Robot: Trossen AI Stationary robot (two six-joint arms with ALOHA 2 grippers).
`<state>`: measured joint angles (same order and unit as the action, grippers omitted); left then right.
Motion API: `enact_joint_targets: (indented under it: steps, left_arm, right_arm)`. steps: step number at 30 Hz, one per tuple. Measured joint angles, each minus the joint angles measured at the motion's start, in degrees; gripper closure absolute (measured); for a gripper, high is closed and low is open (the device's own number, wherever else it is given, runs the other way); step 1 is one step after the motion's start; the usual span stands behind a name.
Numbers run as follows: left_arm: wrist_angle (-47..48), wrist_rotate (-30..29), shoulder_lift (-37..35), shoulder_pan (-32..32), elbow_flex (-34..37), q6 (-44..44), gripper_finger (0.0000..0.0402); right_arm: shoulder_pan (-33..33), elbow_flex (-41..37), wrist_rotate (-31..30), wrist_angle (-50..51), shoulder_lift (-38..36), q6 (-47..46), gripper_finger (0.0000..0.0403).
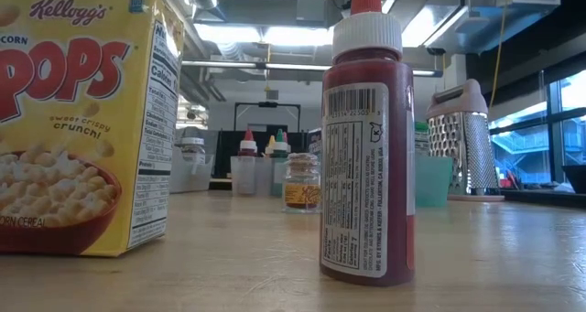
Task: Pick & Place Kitchen Items
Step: Put the blue food coloring bottle into the transparent bin
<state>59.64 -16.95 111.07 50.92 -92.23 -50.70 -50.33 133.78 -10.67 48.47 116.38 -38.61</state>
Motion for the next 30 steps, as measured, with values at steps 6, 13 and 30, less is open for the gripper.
enact_joint_targets:
  steps: [6,13,30]
  left_arm:
    - [-0.04,0.1,0.0,0.04,0.0,0.3,0.0144]
    - [-0.77,0.17,0.41,0.04,0.0,0.41,0.0144]
    - [-2.02,1.12,3.15,0.35,0.0,0.98,0.0145]
  right_arm:
    - [0.0,0.0,0.23,-0.06,0.0,-0.01,0.0153]
    - [0.0,0.0,0.27,-0.98,0.0,-0.02,0.0153]
    - [0.02,0.0,0.34,-1.25,0.0,-0.11,0.0153]
